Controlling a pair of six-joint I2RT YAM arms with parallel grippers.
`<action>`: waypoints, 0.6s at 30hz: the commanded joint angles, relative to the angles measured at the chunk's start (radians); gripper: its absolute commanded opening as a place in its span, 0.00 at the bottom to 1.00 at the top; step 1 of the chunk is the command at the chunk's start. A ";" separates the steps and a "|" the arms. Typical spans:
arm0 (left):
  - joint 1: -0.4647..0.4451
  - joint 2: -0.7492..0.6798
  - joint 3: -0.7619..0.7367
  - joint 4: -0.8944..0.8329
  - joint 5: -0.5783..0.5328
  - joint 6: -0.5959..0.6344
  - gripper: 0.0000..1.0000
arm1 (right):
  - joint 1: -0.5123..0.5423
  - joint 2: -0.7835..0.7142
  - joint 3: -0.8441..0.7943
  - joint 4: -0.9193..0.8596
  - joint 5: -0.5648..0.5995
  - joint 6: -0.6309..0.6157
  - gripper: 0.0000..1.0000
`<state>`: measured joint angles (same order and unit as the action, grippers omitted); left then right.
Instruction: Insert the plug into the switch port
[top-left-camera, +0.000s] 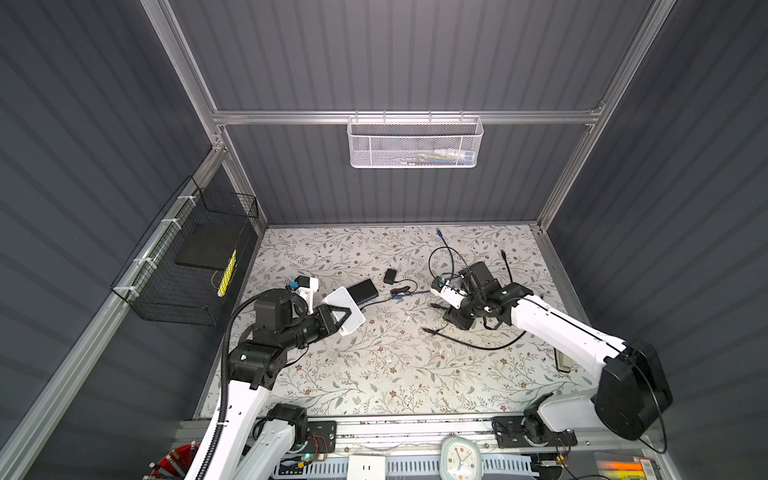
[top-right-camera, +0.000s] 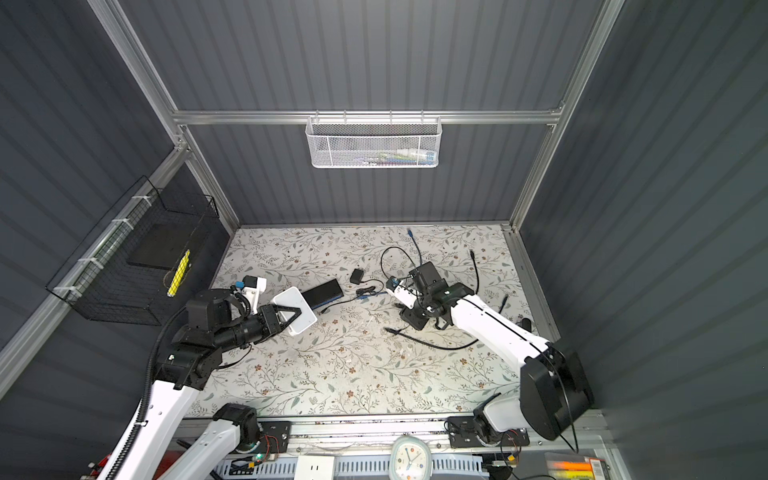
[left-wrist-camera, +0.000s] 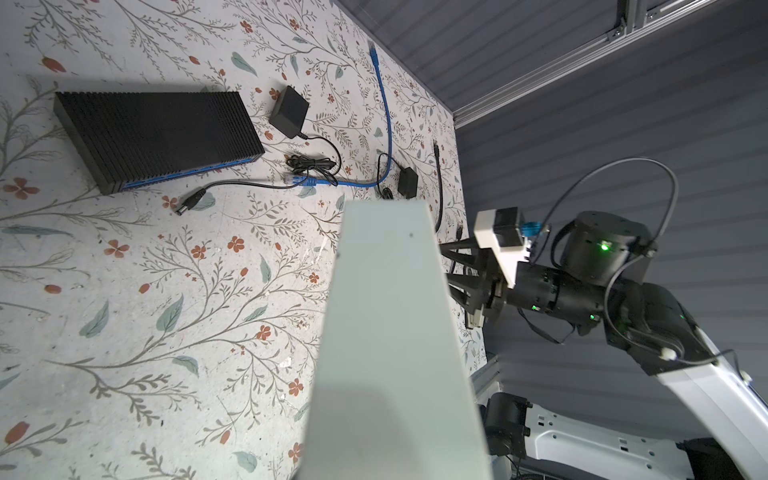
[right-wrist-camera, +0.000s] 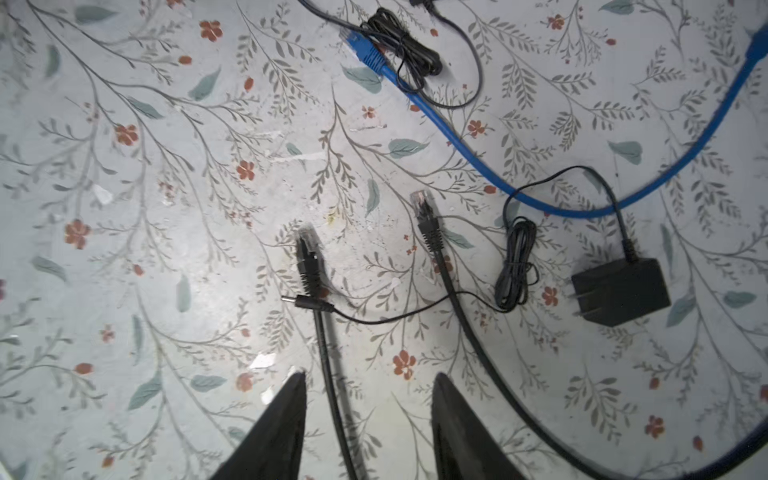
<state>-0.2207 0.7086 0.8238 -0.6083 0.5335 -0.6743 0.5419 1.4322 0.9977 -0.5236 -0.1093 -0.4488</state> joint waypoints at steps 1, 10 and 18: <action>0.006 -0.031 0.029 -0.019 0.030 0.031 0.00 | 0.014 0.043 -0.006 0.066 0.045 -0.152 0.49; 0.006 -0.086 -0.026 0.013 0.025 0.004 0.00 | 0.066 0.084 -0.039 0.101 0.104 -0.216 0.47; 0.006 -0.069 -0.031 0.034 0.028 -0.001 0.00 | 0.088 0.116 -0.116 0.165 0.135 -0.220 0.47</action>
<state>-0.2207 0.6384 0.7933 -0.6056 0.5426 -0.6693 0.6239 1.5314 0.8993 -0.3965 0.0082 -0.6590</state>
